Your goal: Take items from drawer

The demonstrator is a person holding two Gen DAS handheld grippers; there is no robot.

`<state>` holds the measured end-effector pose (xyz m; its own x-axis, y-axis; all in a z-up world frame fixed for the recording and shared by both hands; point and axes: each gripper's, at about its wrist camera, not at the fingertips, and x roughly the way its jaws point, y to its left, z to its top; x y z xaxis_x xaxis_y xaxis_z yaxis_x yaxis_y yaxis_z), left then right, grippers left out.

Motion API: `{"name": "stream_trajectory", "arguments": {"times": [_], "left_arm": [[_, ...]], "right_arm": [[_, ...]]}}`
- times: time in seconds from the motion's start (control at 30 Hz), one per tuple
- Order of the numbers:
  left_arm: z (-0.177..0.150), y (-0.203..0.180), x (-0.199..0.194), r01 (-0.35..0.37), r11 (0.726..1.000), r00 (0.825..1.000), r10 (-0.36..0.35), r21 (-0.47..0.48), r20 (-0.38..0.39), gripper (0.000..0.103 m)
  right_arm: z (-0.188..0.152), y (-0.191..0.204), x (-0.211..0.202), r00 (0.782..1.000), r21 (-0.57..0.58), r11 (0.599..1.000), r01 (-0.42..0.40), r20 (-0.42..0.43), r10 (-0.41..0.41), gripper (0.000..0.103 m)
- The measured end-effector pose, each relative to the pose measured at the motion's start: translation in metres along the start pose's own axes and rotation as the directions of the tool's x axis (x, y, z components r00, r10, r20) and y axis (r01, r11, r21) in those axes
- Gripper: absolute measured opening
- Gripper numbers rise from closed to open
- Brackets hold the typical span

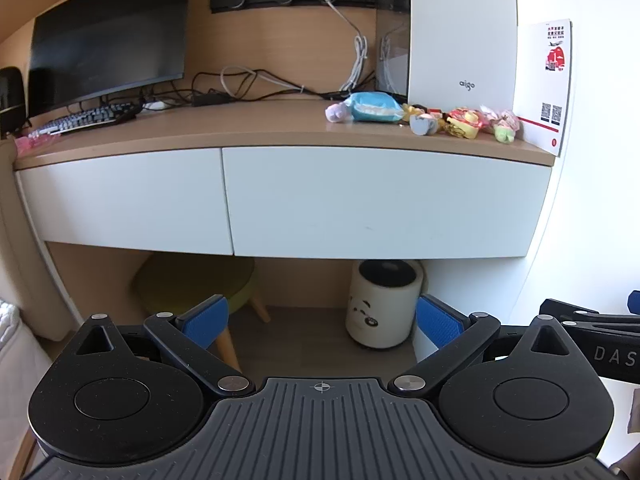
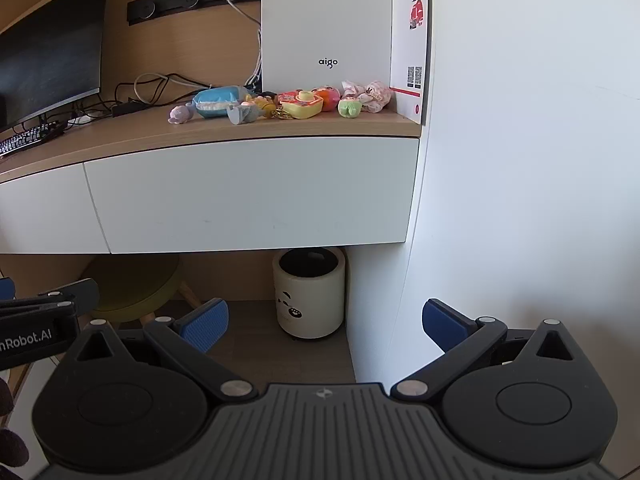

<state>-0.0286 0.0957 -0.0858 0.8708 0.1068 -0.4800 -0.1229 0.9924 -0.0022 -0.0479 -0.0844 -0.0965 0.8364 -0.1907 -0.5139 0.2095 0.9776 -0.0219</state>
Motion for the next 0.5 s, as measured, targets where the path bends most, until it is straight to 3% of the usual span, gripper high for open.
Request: {"name": "stream_trajectory", "arguments": {"times": [0.5], "left_arm": [[0.0024, -0.0038, 0.0023, 0.006, 1.000, 1.000, -0.006, 0.000, -0.001, 0.103]], "right_arm": [[-0.0010, -0.0031, 0.0018, 1.000, 0.012, 1.000, 0.006, -0.006, -0.006, 0.103]]}}
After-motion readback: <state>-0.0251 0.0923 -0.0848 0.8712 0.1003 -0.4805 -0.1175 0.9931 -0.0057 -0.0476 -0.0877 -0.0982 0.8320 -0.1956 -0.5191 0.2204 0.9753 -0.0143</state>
